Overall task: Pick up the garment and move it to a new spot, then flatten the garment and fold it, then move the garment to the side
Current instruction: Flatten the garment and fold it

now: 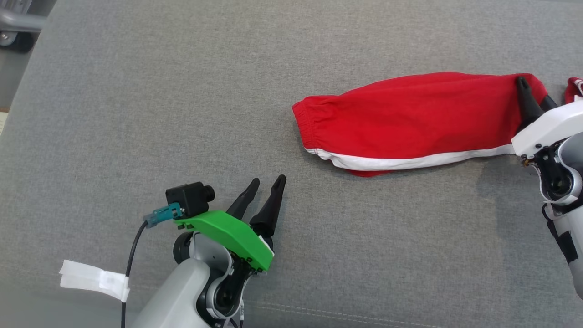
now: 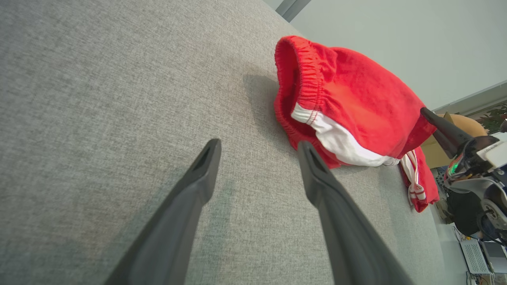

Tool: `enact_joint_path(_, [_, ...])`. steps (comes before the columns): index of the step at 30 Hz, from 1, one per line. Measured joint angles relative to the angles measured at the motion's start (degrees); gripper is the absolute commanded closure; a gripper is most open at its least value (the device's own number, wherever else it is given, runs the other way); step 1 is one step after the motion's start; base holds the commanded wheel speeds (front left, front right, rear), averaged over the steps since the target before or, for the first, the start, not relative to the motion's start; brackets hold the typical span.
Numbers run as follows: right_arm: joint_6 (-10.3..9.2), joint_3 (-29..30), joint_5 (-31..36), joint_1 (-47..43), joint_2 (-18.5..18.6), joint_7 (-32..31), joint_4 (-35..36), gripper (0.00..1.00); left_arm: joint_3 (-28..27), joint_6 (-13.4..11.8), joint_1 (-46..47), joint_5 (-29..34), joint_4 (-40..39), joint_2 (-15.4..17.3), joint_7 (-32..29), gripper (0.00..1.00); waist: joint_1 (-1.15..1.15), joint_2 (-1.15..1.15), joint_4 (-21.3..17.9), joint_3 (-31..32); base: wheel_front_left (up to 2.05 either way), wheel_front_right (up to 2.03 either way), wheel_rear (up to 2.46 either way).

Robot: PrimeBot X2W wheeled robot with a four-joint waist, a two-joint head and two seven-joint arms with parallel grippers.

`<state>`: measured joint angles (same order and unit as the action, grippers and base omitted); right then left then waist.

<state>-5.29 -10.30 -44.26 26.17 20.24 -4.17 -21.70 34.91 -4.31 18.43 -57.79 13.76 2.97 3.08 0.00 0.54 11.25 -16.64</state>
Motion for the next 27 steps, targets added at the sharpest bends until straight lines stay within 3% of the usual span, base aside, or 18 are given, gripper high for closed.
enact_joint_path(5, [2.32,-3.4,2.2,2.4,-0.4,0.5,0.6,0.00,-1.0,0.4,0.0,0.0,0.0,-0.1,0.9,0.00,0.00,0.00,1.4,-0.9,0.00,0.00,0.00])
enact_joint_path(10, [4.78,-6.0,5.2,2.7,0.6,2.4,1.8,0.00,-1.2,2.1,0.5,0.2,0.1,0.2,1.3,0.00,0.00,0.00,0.2,-1.0,0.00,0.00,0.00])
enact_joint_path(19, [4.61,-5.7,9.4,1.2,5.4,4.5,0.1,0.00,0.7,4.4,3.4,2.3,0.9,2.1,0.5,0.00,0.00,0.00,-4.7,-1.0,0.00,0.00,0.00])
enact_joint_path(23, [4.78,-5.9,10.1,1.2,5.7,6.0,0.5,0.00,0.6,4.8,4.2,2.6,2.2,2.4,0.5,0.00,0.00,0.00,-7.1,-1.5,0.00,0.00,0.00])
enact_joint_path(27, [6.55,-6.8,11.1,0.0,6.9,9.1,2.2,0.00,1.2,5.4,4.9,2.7,3.3,2.1,0.5,0.00,0.00,0.00,-9.0,-2.6,0.00,0.00,0.00])
